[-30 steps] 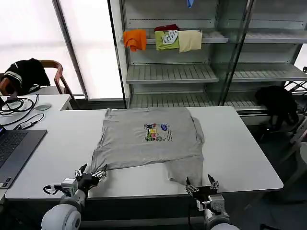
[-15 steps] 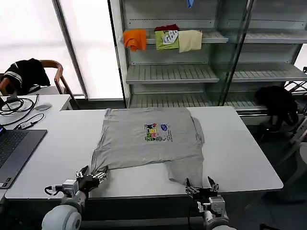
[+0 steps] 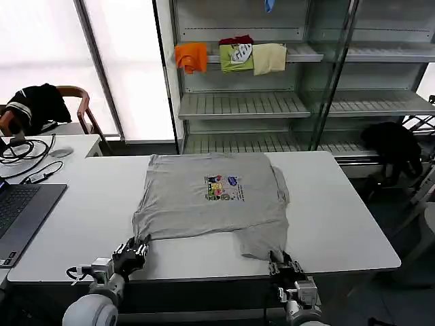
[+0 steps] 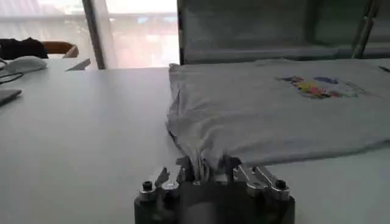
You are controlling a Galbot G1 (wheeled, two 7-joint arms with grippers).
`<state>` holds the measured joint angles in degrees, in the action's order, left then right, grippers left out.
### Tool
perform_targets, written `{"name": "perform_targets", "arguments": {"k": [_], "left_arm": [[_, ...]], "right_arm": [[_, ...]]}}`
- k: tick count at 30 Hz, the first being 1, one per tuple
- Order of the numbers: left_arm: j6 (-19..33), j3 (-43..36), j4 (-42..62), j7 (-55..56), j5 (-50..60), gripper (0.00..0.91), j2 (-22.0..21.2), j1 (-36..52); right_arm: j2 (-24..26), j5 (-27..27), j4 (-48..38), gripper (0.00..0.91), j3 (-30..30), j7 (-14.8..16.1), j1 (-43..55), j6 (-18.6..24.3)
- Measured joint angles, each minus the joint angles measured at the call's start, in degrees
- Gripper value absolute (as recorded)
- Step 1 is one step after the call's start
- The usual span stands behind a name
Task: Fold and organize the clothes.
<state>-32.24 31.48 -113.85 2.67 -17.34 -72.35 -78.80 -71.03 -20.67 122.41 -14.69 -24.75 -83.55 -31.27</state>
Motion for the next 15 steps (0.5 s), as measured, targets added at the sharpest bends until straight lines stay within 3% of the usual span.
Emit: {"name": "perform_targets", "arguments": {"k": [15], "left_arm": [[0.41,0.43,-1.68,0.17,-0.59,0.010,-0.87,-0.14]], "right_arm": [[-0.16,1.53,2.15,0.000,-0.40,2.43,0.24,2.42]]}}
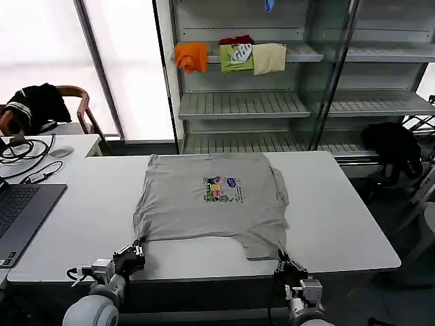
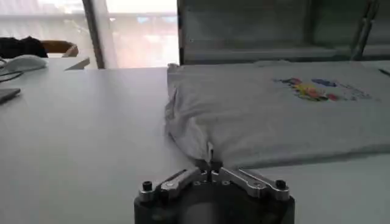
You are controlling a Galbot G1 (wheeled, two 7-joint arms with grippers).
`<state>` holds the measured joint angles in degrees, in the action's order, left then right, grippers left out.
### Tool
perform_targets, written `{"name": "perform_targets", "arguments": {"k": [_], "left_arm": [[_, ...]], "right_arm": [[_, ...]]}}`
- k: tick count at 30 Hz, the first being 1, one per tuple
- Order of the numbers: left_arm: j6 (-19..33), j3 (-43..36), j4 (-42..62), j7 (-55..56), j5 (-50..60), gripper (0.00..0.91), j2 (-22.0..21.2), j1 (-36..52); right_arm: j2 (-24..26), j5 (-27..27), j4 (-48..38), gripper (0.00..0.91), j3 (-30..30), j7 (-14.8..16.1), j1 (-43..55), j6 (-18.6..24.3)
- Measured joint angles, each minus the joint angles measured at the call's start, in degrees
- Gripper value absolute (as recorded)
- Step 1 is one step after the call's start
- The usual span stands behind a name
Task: Fold and organize the clothes.
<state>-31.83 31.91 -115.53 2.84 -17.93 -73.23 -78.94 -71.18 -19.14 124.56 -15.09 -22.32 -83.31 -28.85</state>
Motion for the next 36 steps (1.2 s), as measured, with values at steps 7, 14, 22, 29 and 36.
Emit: {"name": "perform_targets", "arguments": {"k": [7,14,22,29,36], "left_arm": [[0.93,0.92,-1.65,-0.16,-0.73,0.010,-0.32,1.14],[2.37,1.30,-1.96,-0.21,-1.38,0.010,-0.35,2.79],[3.67,0.76,-0.52,-0.26,-2.27,0.010,0.24,6.08],[4.49,-0.18,2.53,-0.23,-3.36,0.010,0.29,10.60],[5.39,-1.47,7.31,-0.75,-3.90,0.010,0.17,15.80]], "right_arm": [[-0.89,2.17,1.86,0.000,-1.11,1.81,2.17,0.56],[-2.05,3.98,1.86,0.000,-1.96,3.61,6.05,1.18],[-3.34,4.64,-1.44,0.000,-2.59,5.32,12.47,1.93],[-4.32,4.65,-6.58,0.000,-2.32,6.51,19.53,1.85],[-5.68,4.86,-13.02,0.000,-1.55,7.47,26.50,1.76]]}}
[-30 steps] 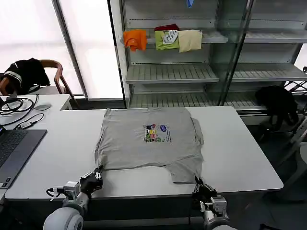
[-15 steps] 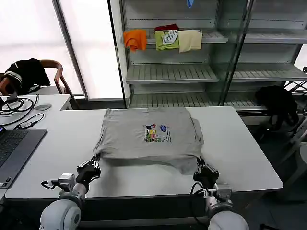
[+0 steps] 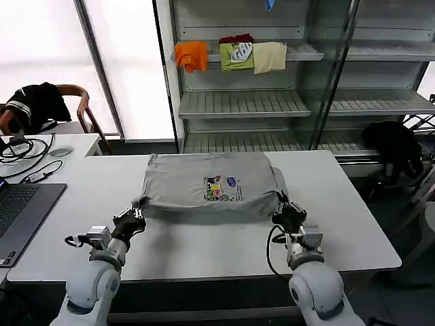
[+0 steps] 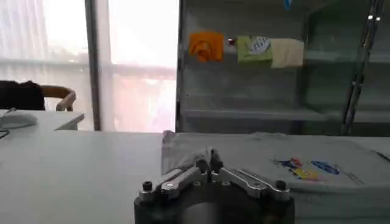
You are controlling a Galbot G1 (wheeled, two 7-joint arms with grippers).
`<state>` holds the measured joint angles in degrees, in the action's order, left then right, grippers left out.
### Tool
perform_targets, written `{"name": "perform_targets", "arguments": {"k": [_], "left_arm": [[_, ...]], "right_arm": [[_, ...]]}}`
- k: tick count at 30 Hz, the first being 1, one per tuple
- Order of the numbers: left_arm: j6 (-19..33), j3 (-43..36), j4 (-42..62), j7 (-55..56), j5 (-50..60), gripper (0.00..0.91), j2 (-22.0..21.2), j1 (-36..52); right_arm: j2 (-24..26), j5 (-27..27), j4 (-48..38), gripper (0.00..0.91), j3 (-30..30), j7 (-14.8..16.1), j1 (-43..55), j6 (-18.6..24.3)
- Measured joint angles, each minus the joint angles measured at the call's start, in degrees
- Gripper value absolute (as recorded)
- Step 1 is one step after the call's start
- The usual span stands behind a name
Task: Fold and organize the clothes.
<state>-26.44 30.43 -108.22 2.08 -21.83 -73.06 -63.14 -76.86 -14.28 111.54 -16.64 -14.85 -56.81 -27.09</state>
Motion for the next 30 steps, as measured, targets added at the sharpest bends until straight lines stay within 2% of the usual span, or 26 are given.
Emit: {"name": "perform_targets", "arguments": {"k": [18,30], "left_arm": [[-1.68,-3.20,14.92,-0.18,0.21,0.010,0.05,13.12],[-3.06,-4.75,21.67,-0.83,1.24,0.020,0.39,17.49]], "right_arm": [[-4.02,0.60,-18.75,0.000,0.90,1.87,13.73,-0.72],[-6.00,0.06,-28.44,0.000,1.58,2.61,19.13,-0.88]]}}
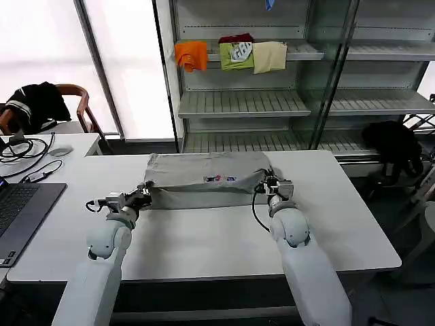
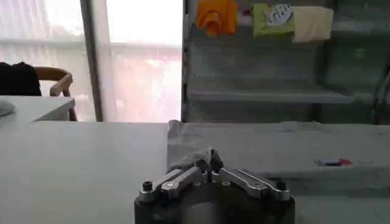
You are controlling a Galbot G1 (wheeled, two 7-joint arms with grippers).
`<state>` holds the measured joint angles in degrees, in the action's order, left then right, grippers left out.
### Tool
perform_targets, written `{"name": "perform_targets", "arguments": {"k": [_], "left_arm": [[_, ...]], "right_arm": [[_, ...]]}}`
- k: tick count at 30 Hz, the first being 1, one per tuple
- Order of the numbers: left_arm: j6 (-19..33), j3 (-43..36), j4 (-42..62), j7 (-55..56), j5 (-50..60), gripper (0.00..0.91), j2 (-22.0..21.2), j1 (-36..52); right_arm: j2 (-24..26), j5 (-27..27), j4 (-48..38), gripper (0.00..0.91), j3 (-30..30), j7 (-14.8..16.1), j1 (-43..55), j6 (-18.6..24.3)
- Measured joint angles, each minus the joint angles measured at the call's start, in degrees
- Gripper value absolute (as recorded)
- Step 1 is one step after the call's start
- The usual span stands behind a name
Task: Fold and organize the clothes.
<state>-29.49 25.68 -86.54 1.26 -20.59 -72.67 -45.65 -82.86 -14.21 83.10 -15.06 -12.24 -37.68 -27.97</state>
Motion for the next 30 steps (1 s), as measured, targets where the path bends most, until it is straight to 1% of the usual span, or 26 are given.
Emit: {"name": "perform_targets", "arguments": {"k": [2,3,4,5,6,13,17,24,30], "left_arm": [[-0.23,-0.28,0.89,-0.04,0.02,0.020,-0.08,0.68],[-0.34,-0.40,1.30,-0.01,0.05,0.161,-0.14,1.02],[-0.44,-0.50,1.68,0.02,0.08,0.494,-0.22,1.31],[-0.56,-0.63,2.03,0.08,0.09,0.907,-0.28,1.61],[-0.67,-0.67,2.28,0.18,0.11,0.907,-0.33,1.84],[-1.42,-0.77,2.95,1.03,0.21,0.907,-0.54,2.81],[-2.03,-0.68,2.72,1.38,0.07,0.907,-0.28,2.68],[-2.83,-0.62,0.90,1.90,0.01,0.907,0.12,1.78],[-3.16,-0.90,-1.05,2.30,0.02,0.907,0.01,0.79]], "right_arm": [[-0.47,-0.27,-1.47,0.000,-0.05,-0.07,1.02,0.00],[-0.74,-0.43,-2.18,0.000,-0.13,-0.17,1.52,-0.02],[-1.00,-0.61,-2.86,0.010,-0.20,-0.24,1.99,-0.02],[-1.35,-0.87,-3.66,0.705,-0.29,-0.35,2.58,-0.02],[-1.78,-1.18,-4.48,0.907,-0.45,-0.54,3.17,0.03],[-5.21,-4.62,-10.74,0.907,-1.11,-2.66,7.38,1.65],[-6.15,-6.27,-12.66,0.907,-0.90,-3.95,8.69,2.12],[-6.14,-7.32,-12.39,0.907,-0.43,-5.90,9.07,1.07],[-5.13,-7.79,-9.02,0.907,-0.10,-7.33,7.56,-0.62]]}}
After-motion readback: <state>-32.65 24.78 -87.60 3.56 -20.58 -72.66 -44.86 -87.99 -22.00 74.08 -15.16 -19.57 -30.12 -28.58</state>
